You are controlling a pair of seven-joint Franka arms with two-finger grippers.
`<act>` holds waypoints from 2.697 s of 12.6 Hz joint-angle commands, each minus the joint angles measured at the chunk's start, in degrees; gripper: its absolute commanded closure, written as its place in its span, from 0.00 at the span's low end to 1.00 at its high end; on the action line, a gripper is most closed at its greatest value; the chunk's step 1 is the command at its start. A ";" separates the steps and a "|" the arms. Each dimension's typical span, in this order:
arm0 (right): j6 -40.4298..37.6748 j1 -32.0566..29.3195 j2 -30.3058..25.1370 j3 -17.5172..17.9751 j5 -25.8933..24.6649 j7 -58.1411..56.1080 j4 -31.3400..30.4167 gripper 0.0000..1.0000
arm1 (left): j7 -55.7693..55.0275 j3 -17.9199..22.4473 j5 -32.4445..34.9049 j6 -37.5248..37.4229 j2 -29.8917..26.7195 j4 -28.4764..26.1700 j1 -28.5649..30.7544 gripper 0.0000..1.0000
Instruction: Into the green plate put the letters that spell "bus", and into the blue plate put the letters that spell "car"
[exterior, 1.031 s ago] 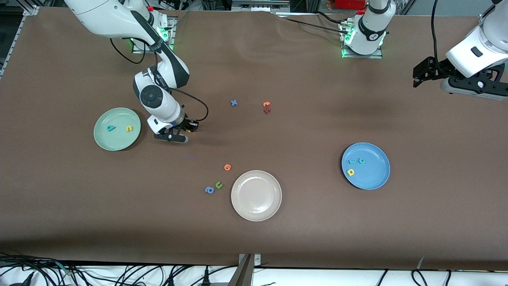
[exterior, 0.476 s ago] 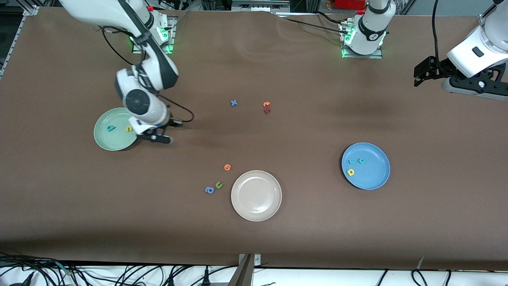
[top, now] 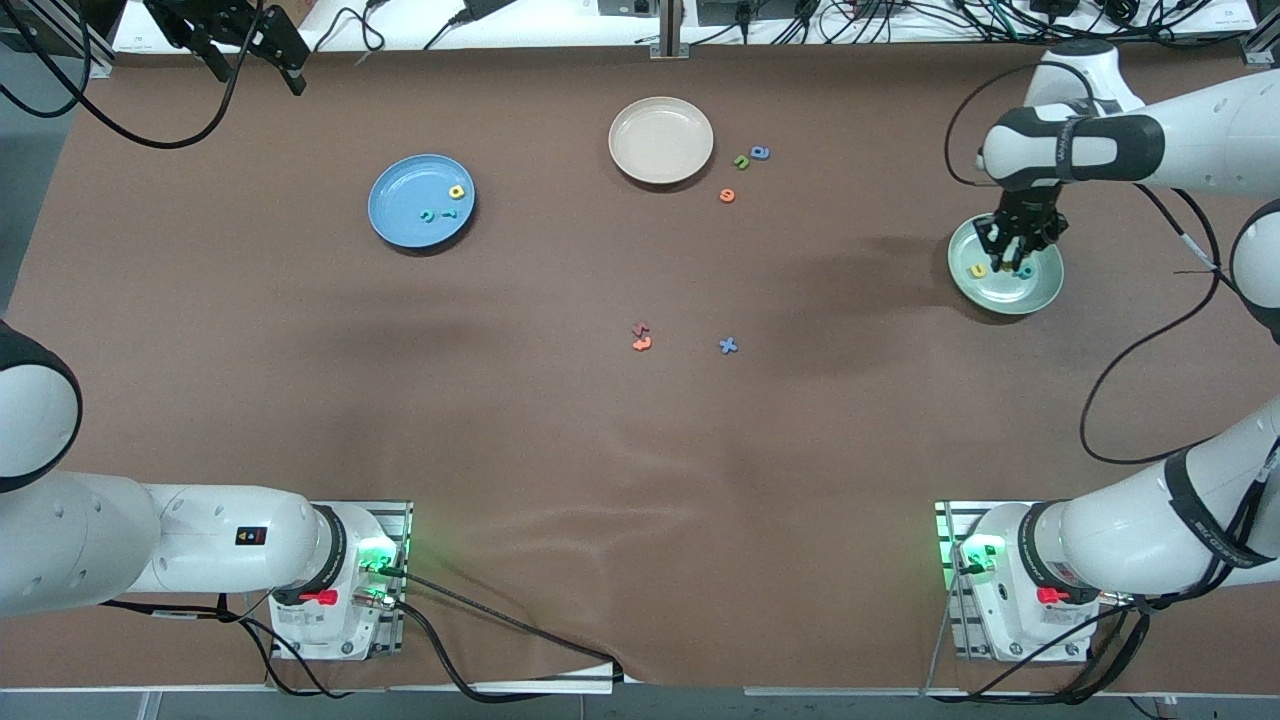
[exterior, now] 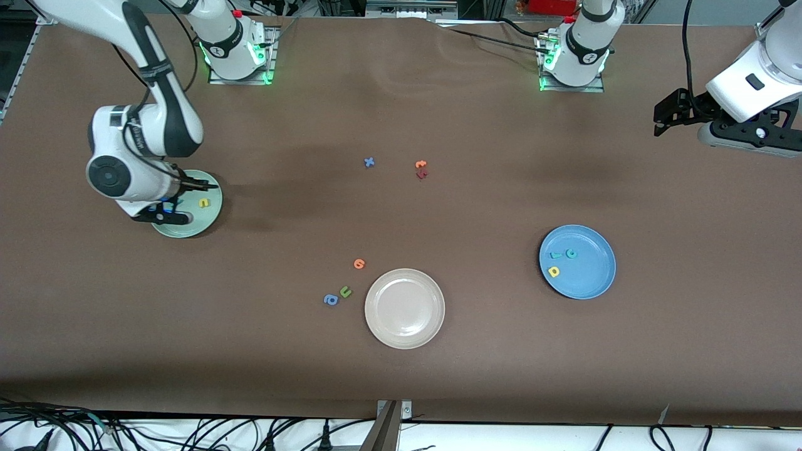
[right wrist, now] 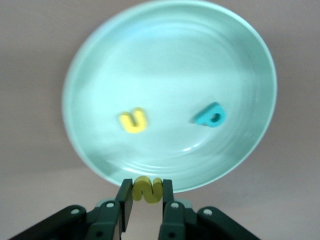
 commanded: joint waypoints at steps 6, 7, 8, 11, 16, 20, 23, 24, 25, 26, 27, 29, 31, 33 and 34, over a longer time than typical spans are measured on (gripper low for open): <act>2.33 0.57 1.41 -0.72 0.60 -2.10 0.34 0.01 | -0.01 -0.19 -0.95 -0.22 -1.42 -1.06 0.34 0.00; 2.24 0.57 1.07 -0.72 0.60 -2.10 1.05 0.01 | -0.01 -0.19 -0.95 -0.22 -1.42 -1.06 0.34 0.00; 2.15 0.57 0.45 -0.63 0.60 -2.19 1.67 0.01 | -0.01 -0.19 -0.95 -0.22 -1.42 -1.06 0.34 0.00; 1.80 0.66 -2.09 -0.28 0.60 -1.40 3.95 0.01 | -0.01 -0.19 -0.95 -0.22 -1.25 -0.97 0.34 0.00; -5.12 1.00 -3.77 0.77 0.69 -1.14 14.91 0.01 | -0.01 -0.10 -0.95 -0.22 -1.16 -0.97 0.34 0.00; -12.88 1.53 -3.42 0.95 1.47 -0.61 24.42 0.01 | -0.01 -0.10 -0.95 -0.04 -1.07 -0.97 0.26 0.00; -15.77 1.89 -4.64 2.00 1.65 -0.52 26.98 0.00 | -0.01 -0.10 -0.95 0.04 -1.07 -0.97 0.34 0.00; -15.96 1.89 -5.17 2.18 1.65 -0.43 27.33 0.00 | -0.01 -0.10 -0.95 0.13 -1.07 -0.97 0.34 0.00; -16.13 1.89 -5.44 2.97 1.65 -0.52 28.29 0.00 | -0.01 -0.10 -0.95 0.13 -1.07 -0.88 0.26 0.00; -16.13 1.89 -6.05 3.58 1.91 -0.52 29.17 0.00 | -0.01 -0.10 -0.95 0.13 -1.07 -0.88 0.34 0.00; -16.22 1.89 -6.67 3.59 2.27 -0.35 29.36 0.00 | -0.01 -0.10 -0.95 0.13 -1.07 -0.88 0.34 0.00; -18.75 1.89 -7.72 3.42 6.38 1.23 31.28 0.00 | -0.01 -0.10 -0.95 0.13 -1.07 -0.88 0.34 0.00; -23.06 1.80 -7.73 3.24 7.10 1.32 34.62 0.00 | -0.01 -0.10 -0.95 0.13 -1.07 -0.97 0.34 0.00; -23.96 1.80 -7.73 3.15 7.01 1.50 35.07 0.00 | -0.01 -0.10 -0.95 0.22 -0.98 -0.97 0.34 0.00; -24.04 1.80 -7.73 3.15 6.93 1.41 35.24 0.00 | -0.01 -0.10 -0.95 0.22 -0.98 -0.97 0.34 0.00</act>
